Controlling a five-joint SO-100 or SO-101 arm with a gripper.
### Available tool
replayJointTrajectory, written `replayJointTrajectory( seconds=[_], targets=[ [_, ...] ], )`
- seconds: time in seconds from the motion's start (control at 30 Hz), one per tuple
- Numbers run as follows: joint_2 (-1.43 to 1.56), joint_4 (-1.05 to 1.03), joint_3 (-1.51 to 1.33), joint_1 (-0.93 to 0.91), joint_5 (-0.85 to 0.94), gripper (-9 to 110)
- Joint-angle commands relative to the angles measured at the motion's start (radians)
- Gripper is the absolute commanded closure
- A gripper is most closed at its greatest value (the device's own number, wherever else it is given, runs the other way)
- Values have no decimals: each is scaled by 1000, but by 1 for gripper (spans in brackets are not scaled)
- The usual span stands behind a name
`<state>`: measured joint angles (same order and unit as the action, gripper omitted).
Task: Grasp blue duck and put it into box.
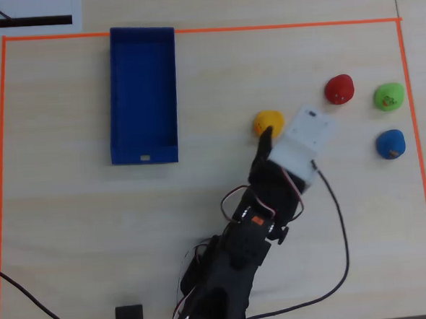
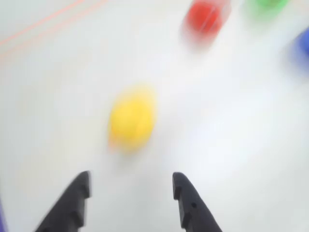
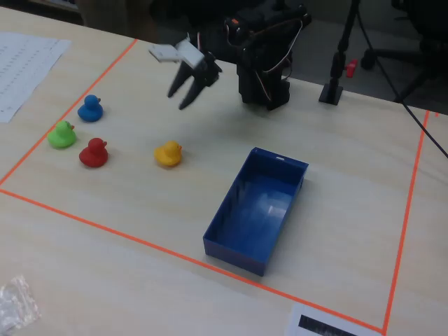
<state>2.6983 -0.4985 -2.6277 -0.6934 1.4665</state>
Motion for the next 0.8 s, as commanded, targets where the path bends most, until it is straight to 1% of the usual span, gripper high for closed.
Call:
replayJointTrajectory(
  seconds=[0.0, 0.17, 0.3, 0.63, 0.77],
  targets=[
    [-273, 272, 321, -179, 44, 73],
    [-505, 538, 433, -324, 104, 66],
    [-709, 687, 485, -390, 138, 63],
    [-1022, 801, 512, -443, 158, 61],
    [-1121, 801, 557, -454, 149, 61]
  ],
)
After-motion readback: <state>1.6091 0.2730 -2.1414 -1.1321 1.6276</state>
